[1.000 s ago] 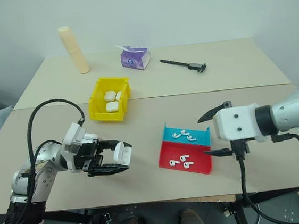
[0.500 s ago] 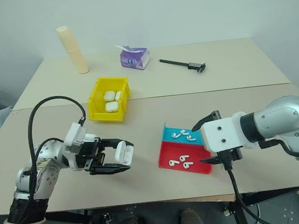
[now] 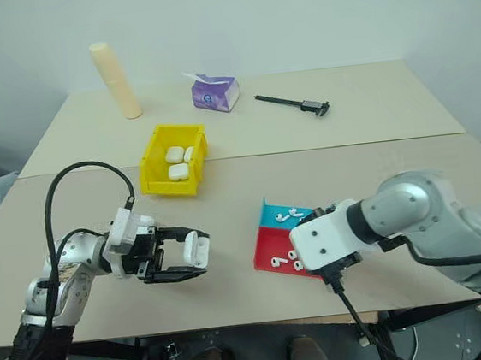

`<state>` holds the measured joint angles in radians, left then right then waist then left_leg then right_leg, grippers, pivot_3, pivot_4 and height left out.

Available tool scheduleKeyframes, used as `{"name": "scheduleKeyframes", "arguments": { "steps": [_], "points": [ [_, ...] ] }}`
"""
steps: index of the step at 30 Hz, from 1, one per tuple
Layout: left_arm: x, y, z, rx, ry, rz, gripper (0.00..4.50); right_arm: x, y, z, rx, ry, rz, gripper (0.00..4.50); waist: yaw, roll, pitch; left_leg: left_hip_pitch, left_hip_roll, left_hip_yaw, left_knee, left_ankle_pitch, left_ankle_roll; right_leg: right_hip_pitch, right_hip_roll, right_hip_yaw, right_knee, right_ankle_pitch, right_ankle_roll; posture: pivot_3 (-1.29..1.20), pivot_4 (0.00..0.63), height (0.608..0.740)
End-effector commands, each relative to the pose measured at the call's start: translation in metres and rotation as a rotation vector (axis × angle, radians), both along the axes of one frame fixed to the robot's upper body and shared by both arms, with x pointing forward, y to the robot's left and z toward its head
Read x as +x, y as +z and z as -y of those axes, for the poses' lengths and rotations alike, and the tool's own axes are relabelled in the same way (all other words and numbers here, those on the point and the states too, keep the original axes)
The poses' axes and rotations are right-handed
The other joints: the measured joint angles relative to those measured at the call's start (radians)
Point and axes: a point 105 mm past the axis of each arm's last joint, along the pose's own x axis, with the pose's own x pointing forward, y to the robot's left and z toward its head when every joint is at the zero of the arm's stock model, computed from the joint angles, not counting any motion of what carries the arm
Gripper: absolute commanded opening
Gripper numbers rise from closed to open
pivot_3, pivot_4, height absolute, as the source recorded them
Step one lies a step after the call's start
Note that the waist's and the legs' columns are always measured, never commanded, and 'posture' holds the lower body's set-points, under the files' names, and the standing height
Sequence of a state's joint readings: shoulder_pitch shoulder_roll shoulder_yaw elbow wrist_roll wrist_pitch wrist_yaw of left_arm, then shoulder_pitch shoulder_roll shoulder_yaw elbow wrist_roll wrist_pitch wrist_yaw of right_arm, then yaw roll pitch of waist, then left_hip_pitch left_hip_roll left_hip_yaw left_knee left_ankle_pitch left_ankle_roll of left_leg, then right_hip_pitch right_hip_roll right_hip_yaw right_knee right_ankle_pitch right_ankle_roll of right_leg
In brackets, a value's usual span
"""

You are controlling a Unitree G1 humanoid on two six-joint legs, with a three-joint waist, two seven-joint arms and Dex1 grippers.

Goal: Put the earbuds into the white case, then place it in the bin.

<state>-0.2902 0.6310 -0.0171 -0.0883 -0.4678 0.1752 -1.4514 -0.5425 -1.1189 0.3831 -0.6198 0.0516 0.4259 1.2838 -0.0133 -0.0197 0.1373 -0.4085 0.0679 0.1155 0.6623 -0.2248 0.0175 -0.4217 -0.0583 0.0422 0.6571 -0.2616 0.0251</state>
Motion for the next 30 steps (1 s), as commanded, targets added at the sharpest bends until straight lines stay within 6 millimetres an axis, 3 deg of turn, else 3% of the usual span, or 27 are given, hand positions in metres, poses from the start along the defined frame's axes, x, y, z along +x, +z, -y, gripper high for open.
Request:
{"name": "scheduleKeyframes", "arguments": {
  "steps": [1,2,15,30],
  "points": [
    [-0.001,0.003,-0.003,0.013,0.009,0.042,2.79,0.002,-0.003,-0.001,-0.062,0.032,0.031,2.69,0.001,0.000,0.000,0.000,0.000,0.000,0.000,0.000,0.000,0.000,0.000,0.000,0.000,0.000,0.000,0.00,0.150,0.740],
    [-0.002,0.004,-0.003,0.011,0.010,0.045,2.79,0.002,-0.005,-0.003,-0.069,0.039,0.021,2.38,0.002,0.000,0.000,0.000,0.000,0.000,0.000,0.000,0.000,0.000,0.000,0.000,0.000,0.000,0.000,0.00,0.150,0.740],
    [-0.007,0.003,0.004,0.010,0.037,0.083,2.79,0.008,-0.031,-0.005,-0.199,0.082,-0.048,2.38,0.000,0.000,0.000,0.000,0.000,0.000,0.000,0.000,0.000,0.000,0.000,-0.001,0.000,0.000,0.000,0.00,0.150,0.740],
    [-0.008,-0.001,0.005,0.022,0.053,0.091,2.79,0.016,-0.042,-0.007,-0.229,0.094,-0.058,2.38,0.001,0.000,0.000,0.000,0.000,0.004,0.000,0.000,0.000,0.000,0.000,-0.001,0.000,0.000,0.000,0.00,0.150,0.740]
  ]
}}
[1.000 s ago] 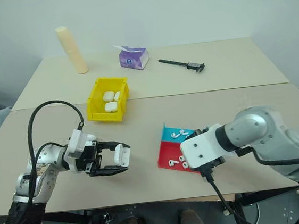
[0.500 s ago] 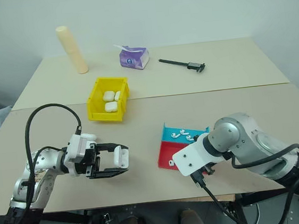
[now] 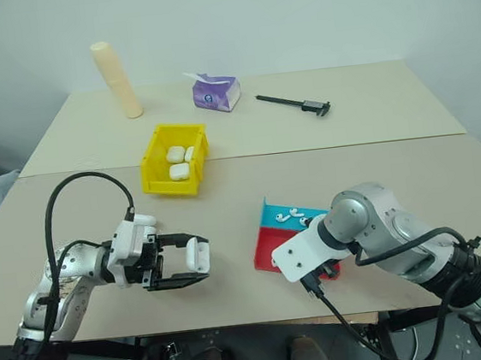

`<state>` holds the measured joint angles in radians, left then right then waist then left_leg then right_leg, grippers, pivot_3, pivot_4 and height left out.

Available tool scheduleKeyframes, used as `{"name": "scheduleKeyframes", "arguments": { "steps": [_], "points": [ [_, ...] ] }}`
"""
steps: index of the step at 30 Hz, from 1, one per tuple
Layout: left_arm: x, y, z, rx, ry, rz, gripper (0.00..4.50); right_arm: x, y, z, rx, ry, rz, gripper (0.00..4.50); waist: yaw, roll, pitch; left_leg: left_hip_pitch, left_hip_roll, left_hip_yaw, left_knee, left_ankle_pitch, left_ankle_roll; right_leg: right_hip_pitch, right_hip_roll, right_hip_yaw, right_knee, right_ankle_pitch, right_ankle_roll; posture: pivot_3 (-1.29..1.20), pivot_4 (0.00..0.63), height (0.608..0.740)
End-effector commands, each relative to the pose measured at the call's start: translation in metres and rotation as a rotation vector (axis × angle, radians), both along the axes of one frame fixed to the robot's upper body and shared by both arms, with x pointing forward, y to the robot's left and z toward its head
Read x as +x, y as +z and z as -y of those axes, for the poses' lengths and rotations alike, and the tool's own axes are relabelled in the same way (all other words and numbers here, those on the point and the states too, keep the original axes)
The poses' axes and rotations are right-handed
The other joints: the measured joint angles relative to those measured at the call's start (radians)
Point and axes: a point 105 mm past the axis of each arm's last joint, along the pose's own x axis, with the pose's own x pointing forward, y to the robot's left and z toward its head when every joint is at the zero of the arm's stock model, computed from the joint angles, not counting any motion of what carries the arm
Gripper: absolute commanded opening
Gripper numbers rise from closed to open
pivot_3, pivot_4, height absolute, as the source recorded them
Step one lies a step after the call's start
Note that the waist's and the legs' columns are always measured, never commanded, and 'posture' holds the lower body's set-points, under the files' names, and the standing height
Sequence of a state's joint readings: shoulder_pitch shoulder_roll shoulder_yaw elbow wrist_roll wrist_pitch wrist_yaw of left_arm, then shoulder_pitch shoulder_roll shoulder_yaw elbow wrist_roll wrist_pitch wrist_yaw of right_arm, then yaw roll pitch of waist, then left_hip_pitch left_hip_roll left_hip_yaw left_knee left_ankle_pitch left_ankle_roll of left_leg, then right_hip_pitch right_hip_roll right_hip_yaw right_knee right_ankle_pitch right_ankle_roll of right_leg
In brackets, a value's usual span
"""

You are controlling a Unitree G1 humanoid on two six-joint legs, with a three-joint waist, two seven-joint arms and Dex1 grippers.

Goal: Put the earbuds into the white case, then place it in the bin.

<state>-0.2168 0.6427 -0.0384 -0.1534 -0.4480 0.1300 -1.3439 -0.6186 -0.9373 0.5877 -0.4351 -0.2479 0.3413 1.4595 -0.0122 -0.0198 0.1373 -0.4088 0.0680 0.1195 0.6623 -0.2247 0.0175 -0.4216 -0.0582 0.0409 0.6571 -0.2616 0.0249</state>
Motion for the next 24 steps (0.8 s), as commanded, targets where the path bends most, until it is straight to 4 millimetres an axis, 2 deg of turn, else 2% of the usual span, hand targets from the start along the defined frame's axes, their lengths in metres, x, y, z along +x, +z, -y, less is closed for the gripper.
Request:
{"name": "scheduleKeyframes", "arguments": {
  "steps": [1,24],
  "points": [
    [-0.0035,0.0067,0.0018,0.011,-0.016,0.054,2.79,0.0018,0.0013,-0.0013,-0.018,0.028,0.021,2.38,0.000,0.000,0.000,0.000,0.000,0.000,0.000,0.000,0.000,0.000,0.000,0.000,0.000,0.000,0.000,0.00,0.150,0.740],
    [-0.0042,0.0019,0.0026,0.035,-0.014,0.049,2.79,0.0059,-0.0018,0.0019,-0.039,0.018,0.035,2.38,0.000,0.000,0.000,0.000,0.000,0.001,0.000,0.000,0.000,0.000,0.000,0.000,0.000,0.000,0.000,0.00,0.150,0.740]
  ]
}}
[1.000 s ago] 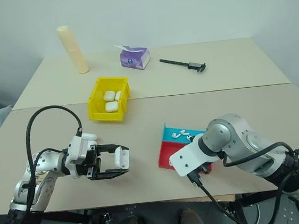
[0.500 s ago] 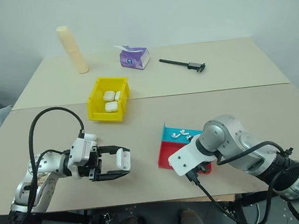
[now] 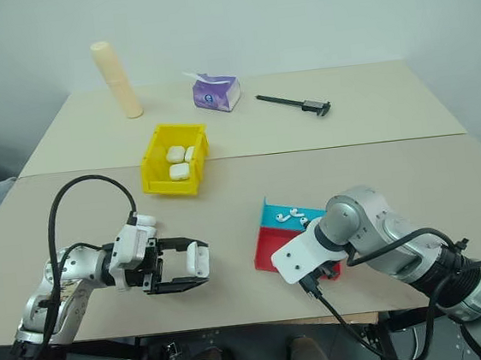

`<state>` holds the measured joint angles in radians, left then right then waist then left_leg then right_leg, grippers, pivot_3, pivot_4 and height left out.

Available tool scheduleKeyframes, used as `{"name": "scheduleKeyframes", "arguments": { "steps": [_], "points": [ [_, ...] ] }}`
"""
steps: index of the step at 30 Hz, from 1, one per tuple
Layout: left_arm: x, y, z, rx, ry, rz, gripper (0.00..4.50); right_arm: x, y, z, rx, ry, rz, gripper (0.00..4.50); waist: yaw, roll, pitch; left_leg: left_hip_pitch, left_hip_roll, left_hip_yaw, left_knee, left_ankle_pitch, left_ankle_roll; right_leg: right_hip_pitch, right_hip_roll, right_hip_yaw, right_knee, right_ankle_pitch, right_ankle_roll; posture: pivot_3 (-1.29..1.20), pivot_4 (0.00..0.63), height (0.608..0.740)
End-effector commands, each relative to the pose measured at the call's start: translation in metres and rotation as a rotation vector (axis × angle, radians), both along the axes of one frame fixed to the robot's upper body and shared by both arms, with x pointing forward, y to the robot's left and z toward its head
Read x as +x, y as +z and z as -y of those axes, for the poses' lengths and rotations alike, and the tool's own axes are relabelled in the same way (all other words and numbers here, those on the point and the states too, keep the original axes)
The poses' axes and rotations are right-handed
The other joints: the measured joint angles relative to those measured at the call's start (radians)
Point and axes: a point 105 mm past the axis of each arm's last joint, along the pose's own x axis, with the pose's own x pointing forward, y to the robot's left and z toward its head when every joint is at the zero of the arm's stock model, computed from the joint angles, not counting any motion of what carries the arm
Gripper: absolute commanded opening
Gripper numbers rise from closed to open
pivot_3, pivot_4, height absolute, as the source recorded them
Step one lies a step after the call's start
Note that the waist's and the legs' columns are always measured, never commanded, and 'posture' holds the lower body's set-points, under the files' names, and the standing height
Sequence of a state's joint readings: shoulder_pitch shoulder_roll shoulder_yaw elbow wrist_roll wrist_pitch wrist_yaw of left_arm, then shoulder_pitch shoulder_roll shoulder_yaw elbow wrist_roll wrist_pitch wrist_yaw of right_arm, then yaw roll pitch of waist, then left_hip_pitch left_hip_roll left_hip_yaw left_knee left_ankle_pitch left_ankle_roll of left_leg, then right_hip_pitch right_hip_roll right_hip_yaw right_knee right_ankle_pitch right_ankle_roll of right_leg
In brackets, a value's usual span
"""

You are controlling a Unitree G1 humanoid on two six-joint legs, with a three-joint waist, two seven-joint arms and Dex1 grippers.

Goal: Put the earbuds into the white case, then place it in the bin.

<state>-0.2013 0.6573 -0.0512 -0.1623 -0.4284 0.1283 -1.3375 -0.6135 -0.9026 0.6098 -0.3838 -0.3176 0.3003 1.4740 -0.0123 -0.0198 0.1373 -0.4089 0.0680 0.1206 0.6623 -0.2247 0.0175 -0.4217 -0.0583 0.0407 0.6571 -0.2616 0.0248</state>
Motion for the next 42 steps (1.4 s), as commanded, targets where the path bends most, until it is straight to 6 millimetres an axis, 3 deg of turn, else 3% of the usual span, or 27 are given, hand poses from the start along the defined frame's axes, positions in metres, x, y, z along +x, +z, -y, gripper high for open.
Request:
{"name": "scheduleKeyframes", "arguments": {
  "steps": [1,22,25,27,40,42],
  "points": [
    [-0.0020,0.0076,0.0035,0.001,-0.018,0.055,2.79,0.0023,0.0095,0.0001,0.008,0.009,0.040,2.38,0.000,0.000,0.000,0.000,0.000,0.000,0.000,0.000,0.000,0.000,0.000,0.000,0.000,0.000,0.000,0.00,0.150,0.740],
    [-0.0027,0.0054,0.0016,0.016,-0.024,0.047,2.79,0.0036,0.0170,-0.0048,0.021,0.004,0.037,2.38,0.000,0.000,0.000,0.000,0.000,0.000,0.000,0.000,0.000,0.000,0.000,0.000,0.000,0.000,0.000,0.00,0.150,0.740],
    [-0.0027,0.0045,0.0017,0.022,-0.023,0.046,2.79,0.0038,0.0145,-0.0042,0.020,0.004,0.035,1.82,0.000,0.000,0.000,0.000,0.000,0.000,0.000,0.000,0.000,0.000,0.000,0.000,0.000,0.000,0.000,0.00,0.150,0.740],
    [-0.0030,0.0038,0.0015,0.027,-0.022,0.042,2.79,0.0051,0.0137,-0.0046,0.022,-0.001,0.042,1.21,0.000,0.000,0.000,0.000,0.000,0.000,0.000,0.000,0.000,0.000,0.000,0.000,0.000,0.000,0.000,0.00,0.150,0.740],
    [-0.0022,0.0031,0.0012,0.035,-0.016,0.044,2.79,0.0055,0.0127,-0.0064,0.025,0.003,0.045,1.21,0.000,0.000,0.000,0.000,0.000,0.000,0.000,0.000,0.000,0.000,0.000,0.000,0.000,0.000,0.000,0.00,0.150,0.740],
    [-0.0021,0.0032,0.0011,0.035,-0.016,0.044,2.79,0.0058,0.0125,-0.0058,0.023,0.003,0.050,0.88,0.000,0.000,0.000,0.000,0.000,0.000,0.000,0.000,0.000,0.000,0.000,0.000,0.000,0.000,0.000,0.00,0.150,0.740]
  ]
}}
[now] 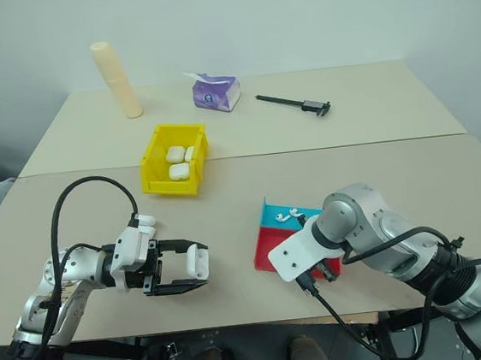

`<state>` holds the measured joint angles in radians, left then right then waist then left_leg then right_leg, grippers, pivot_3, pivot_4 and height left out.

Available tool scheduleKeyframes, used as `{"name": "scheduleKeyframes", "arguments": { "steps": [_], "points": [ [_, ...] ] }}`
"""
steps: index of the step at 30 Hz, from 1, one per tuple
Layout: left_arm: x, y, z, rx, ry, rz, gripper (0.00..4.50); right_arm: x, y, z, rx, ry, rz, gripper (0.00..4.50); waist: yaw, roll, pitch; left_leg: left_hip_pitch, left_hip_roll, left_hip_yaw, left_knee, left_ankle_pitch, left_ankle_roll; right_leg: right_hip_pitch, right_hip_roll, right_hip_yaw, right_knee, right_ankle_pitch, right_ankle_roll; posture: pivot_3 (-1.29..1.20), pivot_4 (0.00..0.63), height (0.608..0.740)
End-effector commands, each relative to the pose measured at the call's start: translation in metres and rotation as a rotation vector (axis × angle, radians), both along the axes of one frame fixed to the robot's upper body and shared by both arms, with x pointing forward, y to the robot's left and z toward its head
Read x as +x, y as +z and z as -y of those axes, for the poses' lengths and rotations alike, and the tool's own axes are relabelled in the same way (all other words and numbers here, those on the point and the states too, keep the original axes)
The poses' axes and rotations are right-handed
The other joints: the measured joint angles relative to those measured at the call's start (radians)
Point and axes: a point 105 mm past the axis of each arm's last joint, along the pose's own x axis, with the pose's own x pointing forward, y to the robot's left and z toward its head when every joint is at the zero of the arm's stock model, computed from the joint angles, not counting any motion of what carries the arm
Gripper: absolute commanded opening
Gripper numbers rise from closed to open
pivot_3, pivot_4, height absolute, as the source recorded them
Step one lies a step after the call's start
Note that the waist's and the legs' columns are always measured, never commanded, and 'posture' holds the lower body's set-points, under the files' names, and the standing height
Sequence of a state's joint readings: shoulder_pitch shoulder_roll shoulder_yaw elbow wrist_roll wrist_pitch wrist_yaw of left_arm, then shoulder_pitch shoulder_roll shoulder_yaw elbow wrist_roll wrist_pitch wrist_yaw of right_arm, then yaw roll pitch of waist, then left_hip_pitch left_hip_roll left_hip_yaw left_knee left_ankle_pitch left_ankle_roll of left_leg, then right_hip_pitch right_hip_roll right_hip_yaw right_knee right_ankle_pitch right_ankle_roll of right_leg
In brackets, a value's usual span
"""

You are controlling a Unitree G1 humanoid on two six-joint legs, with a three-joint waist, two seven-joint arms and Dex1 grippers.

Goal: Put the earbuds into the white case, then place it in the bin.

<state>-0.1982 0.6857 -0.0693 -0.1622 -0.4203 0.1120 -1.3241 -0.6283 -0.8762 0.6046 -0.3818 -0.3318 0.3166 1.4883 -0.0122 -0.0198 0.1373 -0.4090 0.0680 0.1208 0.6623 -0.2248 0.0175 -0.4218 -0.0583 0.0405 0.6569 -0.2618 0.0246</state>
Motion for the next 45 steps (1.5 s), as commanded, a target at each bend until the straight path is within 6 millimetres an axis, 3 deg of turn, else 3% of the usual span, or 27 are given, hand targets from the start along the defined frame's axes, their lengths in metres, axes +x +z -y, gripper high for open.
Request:
{"name": "scheduleKeyframes", "arguments": {
  "steps": [1,7,13,19,22,24,29,31,38,45],
  "points": [
    [-0.002,0.006,0.003,0.000,-0.021,0.036,2.79,0.003,0.010,-0.001,0.018,0.006,0.044,0.78,0.000,0.000,0.000,0.000,0.000,0.000,0.000,0.000,0.000,0.000,0.000,0.000,0.000,0.000,0.000,0.00,0.150,0.740],
    [-0.003,0.017,0.006,-0.052,-0.040,0.038,2.79,-0.001,0.027,-0.005,0.107,-0.015,0.045,0.78,0.000,0.000,0.000,0.000,0.000,0.000,0.000,0.000,0.000,0.000,0.000,0.000,0.000,0.000,0.000,0.00,0.150,0.740],
    [-0.010,0.041,0.016,-0.164,-0.119,0.005,2.79,0.000,0.075,-0.004,0.322,-0.089,0.085,0.78,0.001,0.000,0.000,0.000,0.000,-0.001,0.000,0.000,0.000,0.000,0.000,0.000,0.000,0.000,0.000,0.00,0.150,0.740],
    [-0.028,0.066,0.024,-0.283,-0.309,-0.070,2.79,0.003,0.161,-0.003,0.856,-0.193,0.107,0.78,-0.002,-0.001,0.000,0.000,0.000,-0.005,0.000,0.000,0.000,0.000,0.000,0.001,0.000,0.000,0.000,0.00,0.150,0.740],
    [-0.030,0.073,0.028,-0.298,-0.370,-0.069,2.79,-0.004,0.190,-0.005,1.111,-0.156,0.102,0.78,0.000,-0.001,0.001,0.001,0.000,-0.006,-0.001,0.000,0.000,0.002,0.001,0.000,0.000,0.000,0.000,0.00,0.150,0.740],
    [-0.025,0.079,0.035,-0.300,-0.409,-0.042,2.79,-0.025,0.203,-0.010,1.355,0.004,0.052,0.78,0.000,-0.002,0.000,0.000,0.000,-0.005,-0.001,0.000,0.000,0.002,0.000,0.000,-0.001,0.000,0.000,0.00,0.150,0.740],
    [-0.010,0.098,0.050,-0.344,-0.442,0.024,2.79,-0.044,0.206,-0.014,1.728,0.155,-0.053,0.78,0.005,-0.002,0.000,-0.001,-0.001,-0.005,-0.001,0.000,0.000,0.003,0.000,-0.002,-0.001,0.000,0.000,0.00,0.150,0.740],
    [-0.006,0.106,0.054,-0.363,-0.450,0.048,2.79,-0.045,0.201,-0.018,1.786,0.178,-0.053,0.78,0.003,-0.002,0.000,-0.001,-0.001,-0.006,-0.001,0.000,0.000,0.002,0.000,-0.002,-0.001,0.000,0.000,0.00,0.150,0.740],
    [-0.001,0.115,0.061,-0.386,-0.464,0.081,2.79,-0.045,0.190,-0.029,1.841,0.199,-0.044,0.78,-0.005,-0.002,0.000,0.000,0.000,-0.006,-0.001,0.000,0.000,0.002,0.001,-0.001,0.000,0.000,0.000,0.00,0.150,0.740],
    [-0.003,0.117,0.061,-0.399,-0.441,0.102,2.79,-0.040,0.165,-0.038,1.738,0.182,0.007,0.78,-0.003,-0.002,0.000,0.000,0.000,-0.006,-0.001,0.000,0.000,0.002,0.001,-0.001,-0.001,0.000,0.000,0.00,0.150,0.740]
  ]
}}
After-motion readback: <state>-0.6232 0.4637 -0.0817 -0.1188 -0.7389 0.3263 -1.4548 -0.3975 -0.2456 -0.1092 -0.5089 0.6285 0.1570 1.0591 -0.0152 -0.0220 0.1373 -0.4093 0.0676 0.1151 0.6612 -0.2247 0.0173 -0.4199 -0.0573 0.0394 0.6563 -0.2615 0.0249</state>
